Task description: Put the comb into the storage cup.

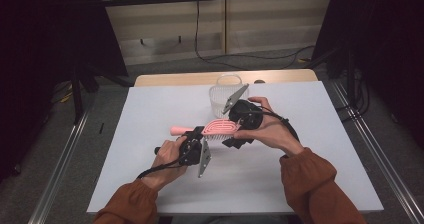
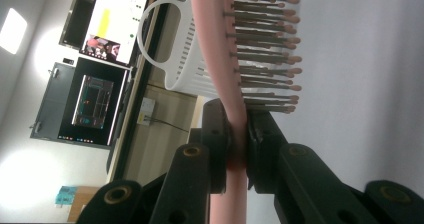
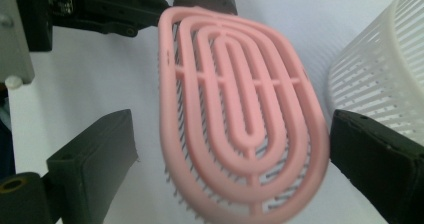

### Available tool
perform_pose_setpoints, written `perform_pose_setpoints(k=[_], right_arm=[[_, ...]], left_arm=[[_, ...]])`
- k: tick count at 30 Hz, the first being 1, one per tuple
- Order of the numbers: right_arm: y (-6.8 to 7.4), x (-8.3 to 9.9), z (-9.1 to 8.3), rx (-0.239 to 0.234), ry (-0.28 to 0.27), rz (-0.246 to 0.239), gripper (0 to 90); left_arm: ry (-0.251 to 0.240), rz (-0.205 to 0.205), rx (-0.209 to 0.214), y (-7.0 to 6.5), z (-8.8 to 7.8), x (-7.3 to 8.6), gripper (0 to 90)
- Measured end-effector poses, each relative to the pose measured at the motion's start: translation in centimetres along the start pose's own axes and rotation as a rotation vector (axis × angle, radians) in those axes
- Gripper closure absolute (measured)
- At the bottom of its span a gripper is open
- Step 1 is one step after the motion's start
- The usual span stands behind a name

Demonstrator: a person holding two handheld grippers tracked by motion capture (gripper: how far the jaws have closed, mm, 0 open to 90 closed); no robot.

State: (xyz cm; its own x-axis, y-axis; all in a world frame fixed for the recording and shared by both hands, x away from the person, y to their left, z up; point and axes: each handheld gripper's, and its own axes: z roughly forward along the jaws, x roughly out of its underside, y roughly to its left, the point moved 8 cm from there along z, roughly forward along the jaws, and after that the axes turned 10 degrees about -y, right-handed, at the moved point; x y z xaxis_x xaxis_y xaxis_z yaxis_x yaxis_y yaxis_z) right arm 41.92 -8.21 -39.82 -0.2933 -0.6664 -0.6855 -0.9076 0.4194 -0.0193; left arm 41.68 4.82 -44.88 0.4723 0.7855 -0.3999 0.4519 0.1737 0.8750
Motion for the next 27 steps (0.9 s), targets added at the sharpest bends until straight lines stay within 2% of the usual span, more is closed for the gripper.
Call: perform_pose_setpoints(k=[6, 8, 9, 12, 15, 16, 22, 23, 27], right_arm=[[-0.4, 0.7, -0.5, 0.021, -0.026, 0.023, 4.6], [-0.5, 1.0, -0.7, 0.027, -0.04, 0.034, 4.7], [-0.7, 1.1, -0.7, 0.039, -0.053, 0.037, 4.5], [-0.8, 1.5, -1.0, 0.036, -0.093, 0.058, 4.9], [-0.7, 1.9, -1.1, 0.022, -0.142, 0.058, 4.8], [-0.7, 1.9, -1.1, 0.03, -0.16, 0.071, 4.8], [-0.9, 3.0, -0.7, 0.048, -0.166, 0.086, 5.8], [-1.0, 3.1, -0.7, 0.054, -0.174, 0.093, 6.0], [-1.3, 3.4, -0.9, 0.075, -0.215, 0.118, 5.9]], left_arm=[[0.014, -0.017, -0.008, 0.4, -0.1, 0.6, 81.1], [0.011, -0.032, -0.02, 0.5, -0.2, 0.7, 81.1], [0.007, -0.052, -0.019, 0.6, -0.2, 0.7, 81.1], [0.001, -0.073, -0.024, 1.1, -0.5, 1.0, 81.1], [-0.004, -0.132, -0.022, 1.4, -0.8, 1.3, 81.0], [-0.005, -0.131, -0.023, 1.6, -0.9, 1.4, 81.0], [-0.027, -0.217, -0.01, 1.8, -1.1, 1.5, 81.0], [-0.036, -0.241, -0.006, 1.8, -1.1, 1.4, 81.1], [-0.06, -0.287, -0.014, 2.3, -1.4, 1.3, 81.0]])
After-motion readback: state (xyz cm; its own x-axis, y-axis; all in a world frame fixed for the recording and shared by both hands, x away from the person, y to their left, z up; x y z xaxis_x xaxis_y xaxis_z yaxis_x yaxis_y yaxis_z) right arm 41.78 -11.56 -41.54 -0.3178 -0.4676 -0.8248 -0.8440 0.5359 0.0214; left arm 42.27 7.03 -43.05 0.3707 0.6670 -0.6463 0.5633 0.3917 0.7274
